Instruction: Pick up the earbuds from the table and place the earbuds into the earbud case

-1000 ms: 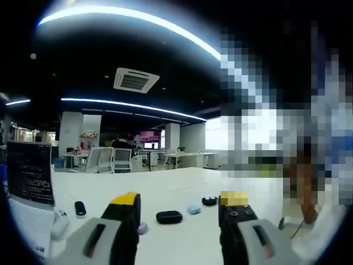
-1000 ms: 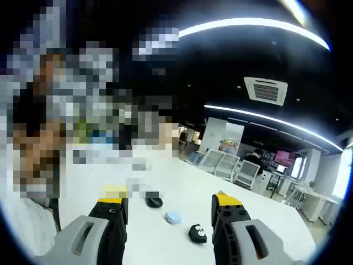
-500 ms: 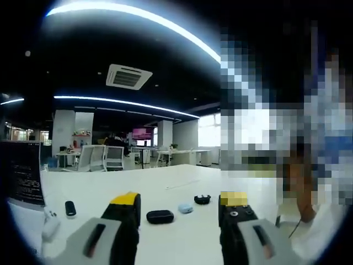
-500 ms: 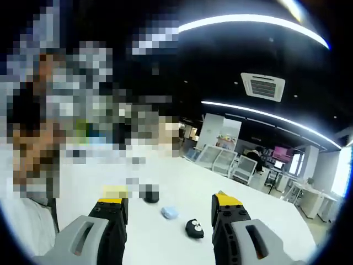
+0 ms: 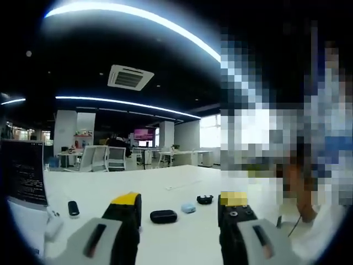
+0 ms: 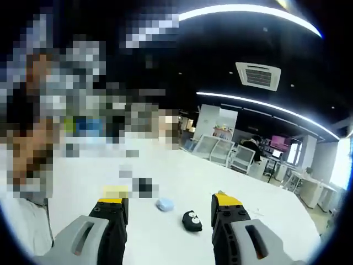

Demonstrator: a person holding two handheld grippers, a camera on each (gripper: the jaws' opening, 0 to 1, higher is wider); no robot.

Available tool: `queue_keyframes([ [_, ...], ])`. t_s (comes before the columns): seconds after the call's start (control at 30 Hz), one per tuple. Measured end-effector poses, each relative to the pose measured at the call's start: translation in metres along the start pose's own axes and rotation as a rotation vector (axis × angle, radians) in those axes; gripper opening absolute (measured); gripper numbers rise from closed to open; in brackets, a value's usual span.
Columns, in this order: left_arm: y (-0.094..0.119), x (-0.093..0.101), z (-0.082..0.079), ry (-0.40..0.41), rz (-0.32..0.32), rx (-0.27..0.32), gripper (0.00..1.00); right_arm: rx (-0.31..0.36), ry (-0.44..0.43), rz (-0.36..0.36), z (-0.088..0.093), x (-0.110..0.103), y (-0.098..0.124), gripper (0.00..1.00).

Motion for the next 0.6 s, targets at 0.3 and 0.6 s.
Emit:
queue_keyframes([
  [0.3,0.006,-0.005,-0.005,0.004,-0.017,0.015,0.57,-0.050,-0.006,-0.025,0.013,-0.003,-0.013,0.58],
  [0.6,0.008,-0.003,-0.004,-0.003,-0.004,0.005,0.57,-0.121,-0.030,0.003,0.036,0.012,-0.020,0.58],
])
Point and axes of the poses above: the point that each gripper's makers call its tool centre point, and the gripper's own axes: y roughly backward along the fingers, x roughly to its right, z roughly out of its underside, the point moved 6 cm from there along y, roughly backward along the fingers, and after that the axes turned 4 degrees about -y, right-handed, at the moved point
